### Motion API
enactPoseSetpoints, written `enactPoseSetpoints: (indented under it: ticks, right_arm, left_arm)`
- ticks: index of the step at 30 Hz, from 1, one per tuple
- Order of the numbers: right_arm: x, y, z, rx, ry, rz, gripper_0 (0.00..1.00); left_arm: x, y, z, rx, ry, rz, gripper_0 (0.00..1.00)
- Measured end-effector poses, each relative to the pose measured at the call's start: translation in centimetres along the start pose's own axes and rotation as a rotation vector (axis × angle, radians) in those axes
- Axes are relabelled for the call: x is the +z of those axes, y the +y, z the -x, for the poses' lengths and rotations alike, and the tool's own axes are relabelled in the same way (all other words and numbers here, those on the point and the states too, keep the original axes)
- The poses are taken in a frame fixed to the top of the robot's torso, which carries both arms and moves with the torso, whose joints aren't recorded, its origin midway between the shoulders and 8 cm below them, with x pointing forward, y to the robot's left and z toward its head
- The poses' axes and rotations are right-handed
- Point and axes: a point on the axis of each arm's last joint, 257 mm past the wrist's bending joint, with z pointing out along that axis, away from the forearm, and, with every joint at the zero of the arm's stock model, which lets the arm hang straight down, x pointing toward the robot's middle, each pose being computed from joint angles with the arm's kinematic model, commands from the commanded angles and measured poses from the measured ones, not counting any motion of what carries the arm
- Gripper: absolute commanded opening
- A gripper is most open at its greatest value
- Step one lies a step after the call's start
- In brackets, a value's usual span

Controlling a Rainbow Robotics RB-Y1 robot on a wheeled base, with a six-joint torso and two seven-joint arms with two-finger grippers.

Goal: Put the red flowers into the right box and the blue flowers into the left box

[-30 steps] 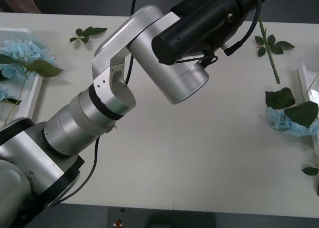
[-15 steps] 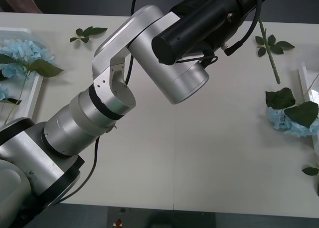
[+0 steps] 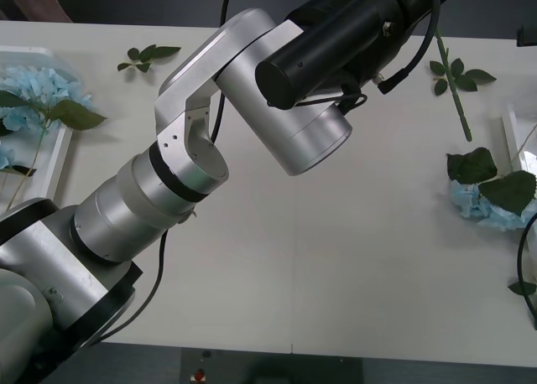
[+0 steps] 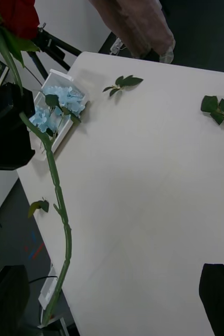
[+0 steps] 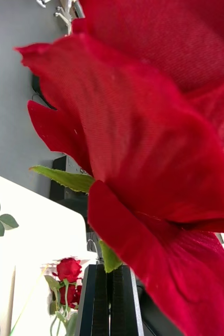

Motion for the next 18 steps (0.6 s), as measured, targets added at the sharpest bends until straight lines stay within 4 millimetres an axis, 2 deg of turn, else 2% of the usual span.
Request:
enactPoseSetpoints:
  ticks: [8,12,13,15,18]
  right_arm:
    - [4.3,0.6,0.7,0.007,0.026,0.029,0.94]
    - [5.7,0.9,1.0,0.006,0.019,0.047,0.94]
    - [6.0,1.0,1.0,0.007,0.019,0.050,0.91]
    - [6.5,1.1,0.9,0.010,0.025,0.057,0.77]
    - [6.7,1.2,0.7,0.025,0.031,0.059,0.47]
  left_arm:
    - [0.0,0.0,0.0,0.000,0.000,0.000,0.00]
    - [0.0,0.0,0.0,0.000,0.000,0.000,0.00]
    - [0.0,0.0,0.0,0.000,0.000,0.000,0.00]
    - [0.0,0.0,0.0,0.000,0.000,0.000,0.00]
    - [0.0,0.0,0.0,0.000,0.000,0.000,0.00]
